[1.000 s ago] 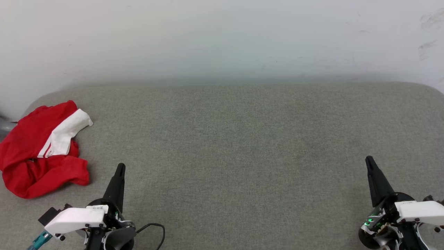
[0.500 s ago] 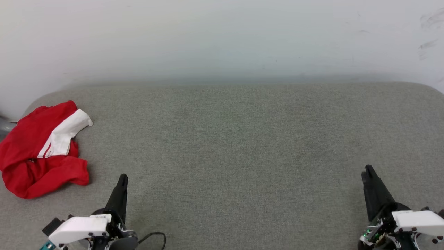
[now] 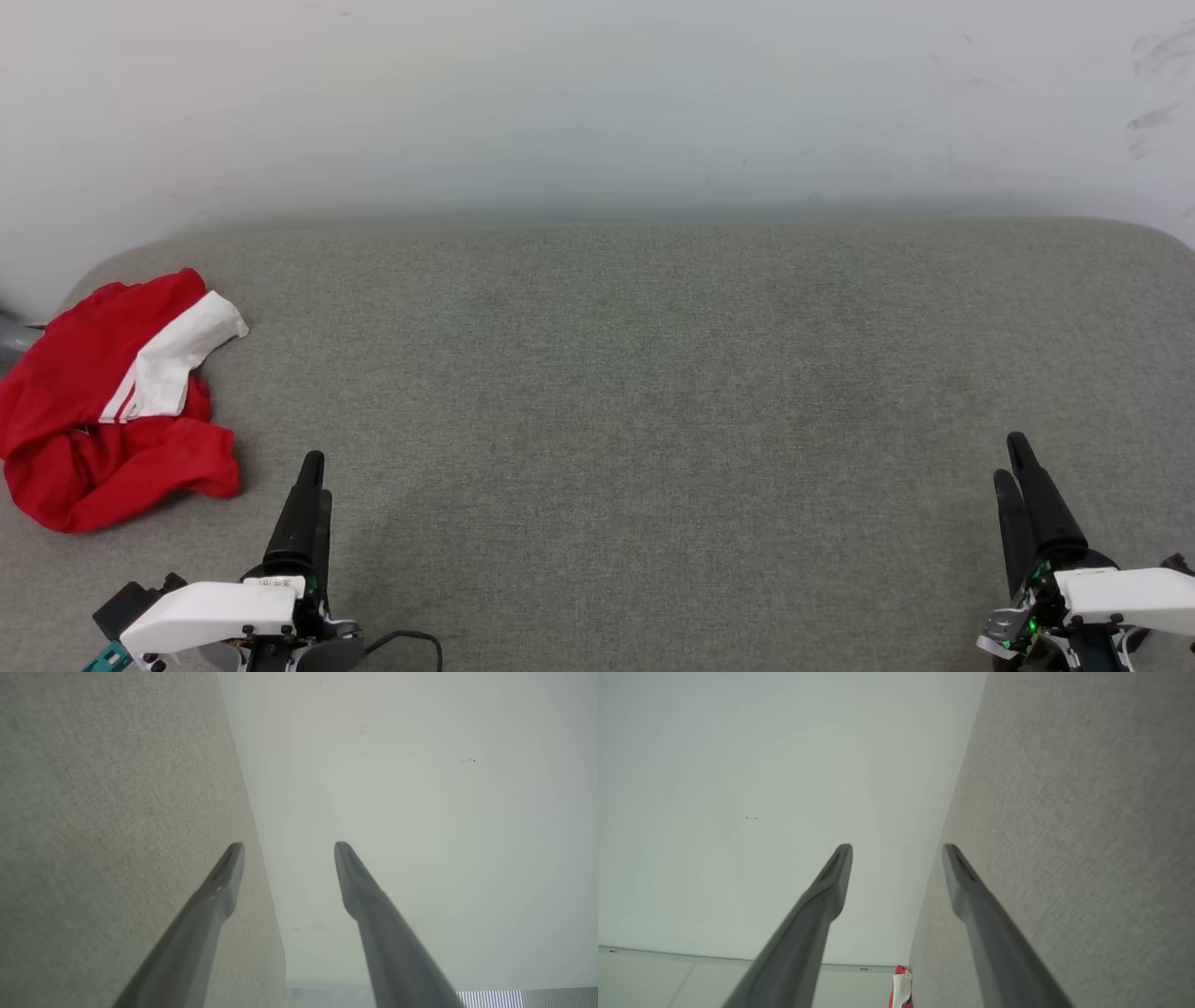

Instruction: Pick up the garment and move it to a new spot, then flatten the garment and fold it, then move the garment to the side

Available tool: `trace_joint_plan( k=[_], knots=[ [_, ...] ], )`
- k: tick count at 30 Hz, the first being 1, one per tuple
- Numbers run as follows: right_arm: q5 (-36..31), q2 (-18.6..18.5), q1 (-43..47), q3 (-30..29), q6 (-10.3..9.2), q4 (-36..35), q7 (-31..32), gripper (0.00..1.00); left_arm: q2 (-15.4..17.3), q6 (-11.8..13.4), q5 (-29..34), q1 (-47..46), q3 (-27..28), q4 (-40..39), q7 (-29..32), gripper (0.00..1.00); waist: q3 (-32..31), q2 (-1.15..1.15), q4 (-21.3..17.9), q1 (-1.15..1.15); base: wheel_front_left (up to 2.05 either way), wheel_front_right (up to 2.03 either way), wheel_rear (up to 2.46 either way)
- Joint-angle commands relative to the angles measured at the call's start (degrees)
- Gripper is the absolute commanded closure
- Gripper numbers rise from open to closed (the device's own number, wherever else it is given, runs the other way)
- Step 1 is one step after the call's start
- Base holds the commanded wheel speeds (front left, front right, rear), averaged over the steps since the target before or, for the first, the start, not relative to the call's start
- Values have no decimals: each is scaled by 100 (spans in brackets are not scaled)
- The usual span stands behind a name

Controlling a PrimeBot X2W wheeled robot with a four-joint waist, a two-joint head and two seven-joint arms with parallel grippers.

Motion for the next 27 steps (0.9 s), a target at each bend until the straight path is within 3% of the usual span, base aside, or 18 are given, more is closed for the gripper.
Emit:
trace_joint_plan(
  k=[1, 27],
  knots=[
    [-192, -5, -37, -29, 1, -172, -55, 0, 10, 19, 185, -102, 36, -152, -62, 0, 2, 0, 1, 0, 0, 0, 0],
    [-3542, -4, 198, 199, 1, -1232, -645, 0, 15, 924, 3272, 27, -450, -1036, -649, 0, 23, 0, 30, 0, 0, 0, 0]
  ],
)
